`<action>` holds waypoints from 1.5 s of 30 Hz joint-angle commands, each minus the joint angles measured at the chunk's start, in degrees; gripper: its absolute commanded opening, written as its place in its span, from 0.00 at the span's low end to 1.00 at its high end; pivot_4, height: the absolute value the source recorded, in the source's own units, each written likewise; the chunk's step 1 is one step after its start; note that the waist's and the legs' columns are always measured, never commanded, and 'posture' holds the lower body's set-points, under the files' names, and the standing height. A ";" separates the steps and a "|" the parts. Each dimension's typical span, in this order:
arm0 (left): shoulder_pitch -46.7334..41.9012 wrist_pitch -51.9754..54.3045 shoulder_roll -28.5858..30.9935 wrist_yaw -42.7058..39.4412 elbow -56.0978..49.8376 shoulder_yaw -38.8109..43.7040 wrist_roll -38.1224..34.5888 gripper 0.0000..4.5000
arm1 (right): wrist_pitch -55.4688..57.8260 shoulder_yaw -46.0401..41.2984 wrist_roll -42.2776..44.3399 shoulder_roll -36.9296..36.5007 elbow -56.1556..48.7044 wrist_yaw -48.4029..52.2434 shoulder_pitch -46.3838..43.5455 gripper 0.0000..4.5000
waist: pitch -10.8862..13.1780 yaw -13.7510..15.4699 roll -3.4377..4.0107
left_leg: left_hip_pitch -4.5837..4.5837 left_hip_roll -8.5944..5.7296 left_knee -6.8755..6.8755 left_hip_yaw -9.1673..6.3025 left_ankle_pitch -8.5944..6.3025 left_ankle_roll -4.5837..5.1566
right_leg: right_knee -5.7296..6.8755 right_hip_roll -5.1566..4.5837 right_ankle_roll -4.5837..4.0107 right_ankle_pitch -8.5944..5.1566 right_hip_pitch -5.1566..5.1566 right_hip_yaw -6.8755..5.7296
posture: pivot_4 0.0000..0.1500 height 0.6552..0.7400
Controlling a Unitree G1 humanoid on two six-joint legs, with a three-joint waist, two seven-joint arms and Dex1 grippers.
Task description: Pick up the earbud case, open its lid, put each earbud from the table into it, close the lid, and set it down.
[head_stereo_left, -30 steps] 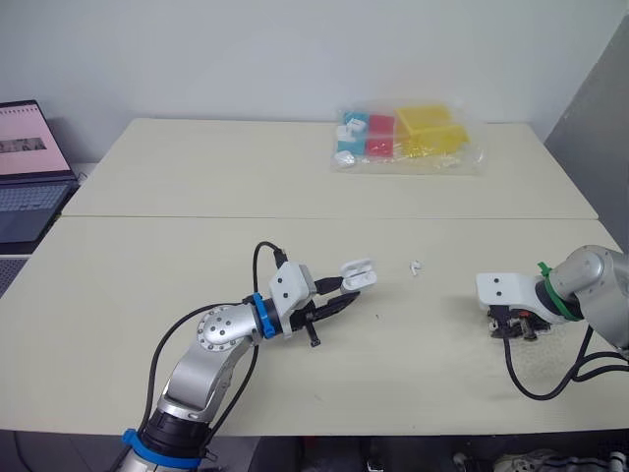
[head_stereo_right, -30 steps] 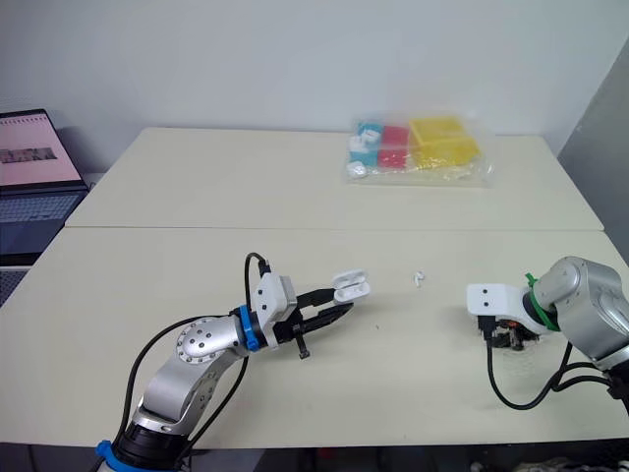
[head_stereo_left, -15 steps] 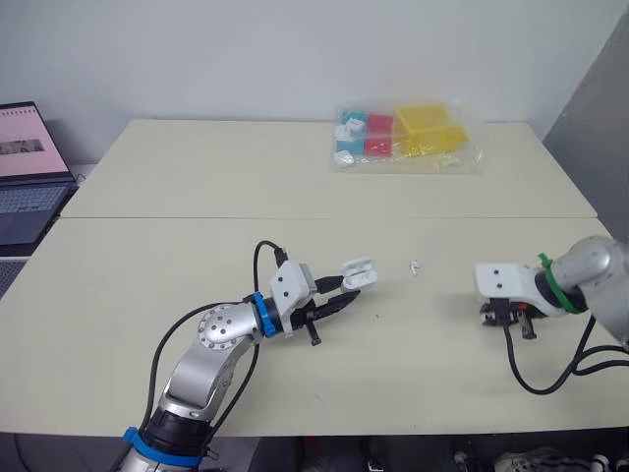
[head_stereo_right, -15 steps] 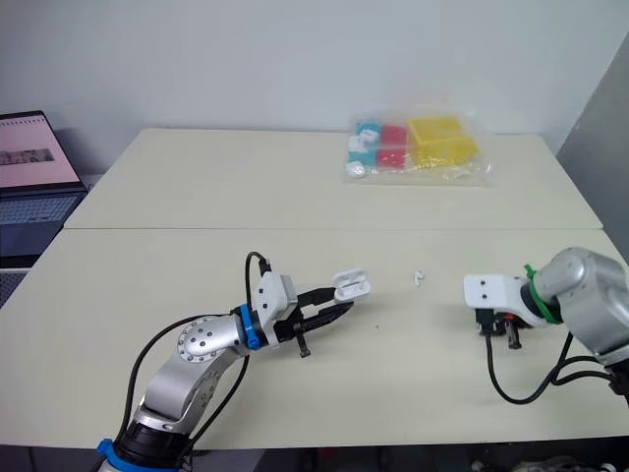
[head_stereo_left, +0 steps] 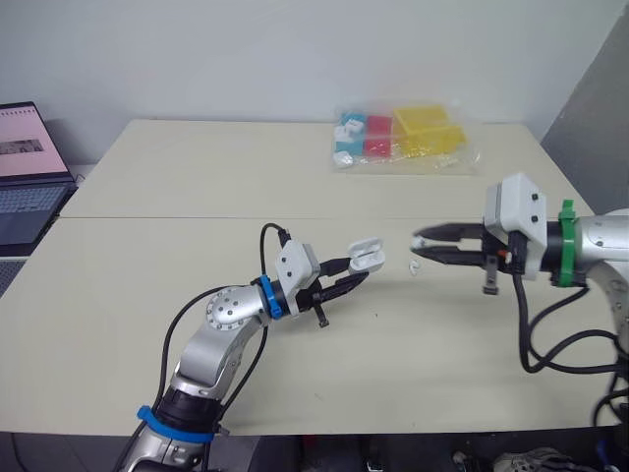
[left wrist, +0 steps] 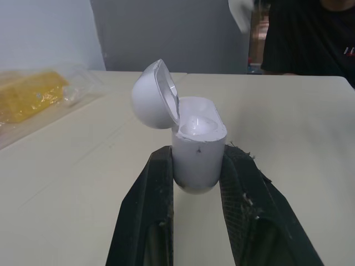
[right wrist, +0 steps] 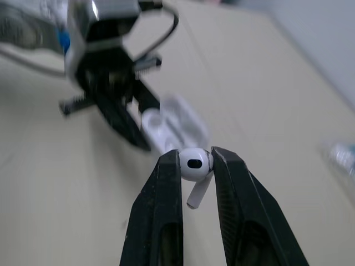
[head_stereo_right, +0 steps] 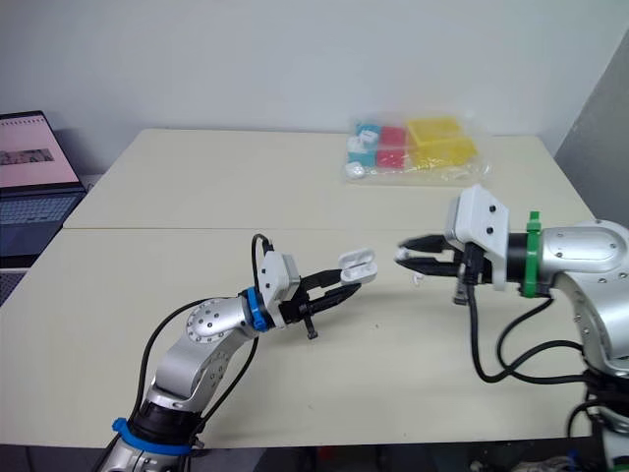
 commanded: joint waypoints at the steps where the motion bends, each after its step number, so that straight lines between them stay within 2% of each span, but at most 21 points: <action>1: -1.70 0.96 -1.35 0.85 -0.84 1.13 -2.22 0.18 | 1.21 -1.23 2.75 7.30 -4.98 -12.23 1.56 0.09 | 0.00 0.02 0.01 | -0.07 -0.05 -0.03 0.02 0.00 0.00 | 0.01 -0.03 0.00 0.00 -0.05 0.03 | 1.00 1.00; 4: -1.96 1.91 -1.75 1.24 -1.16 1.43 -2.81 0.18 | -2.33 1.00 0.27 12.16 -6.18 -18.52 4.22 0.09 | 0.00 0.01 0.00 | -0.14 -0.08 -0.02 0.05 0.00 0.00 | -0.07 -0.09 0.02 0.01 -0.06 0.07 | 1.00 1.00; 12: -2.29 3.13 -1.93 1.75 -1.78 1.81 -3.43 0.18 | -10.11 7.99 -3.40 15.74 -6.10 -23.97 10.57 0.09 | -0.01 -0.01 0.00 | -0.09 -0.08 -0.03 0.03 0.00 0.00 | -0.05 -0.06 0.03 0.02 -0.06 0.05 | 1.00 1.00; 25: -2.80 3.44 -1.70 1.07 -1.75 2.34 -3.61 0.18 | -19.97 12.94 -7.79 15.51 -0.44 -24.31 14.16 0.09 | -0.01 -0.03 0.00 | -0.10 -0.06 -0.04 0.04 0.00 0.00 | -0.08 -0.03 0.03 0.02 -0.06 0.06 | 1.00 1.00; 45: -2.80 3.30 -1.84 1.19 -1.91 2.37 -3.67 0.18 | -24.09 13.11 -9.99 14.61 4.60 -23.82 15.49 0.09 | 0.00 -0.03 0.00 | -0.11 -0.06 -0.04 0.04 0.00 0.00 | -0.09 -0.04 0.04 0.02 -0.06 0.07 | 1.00 1.00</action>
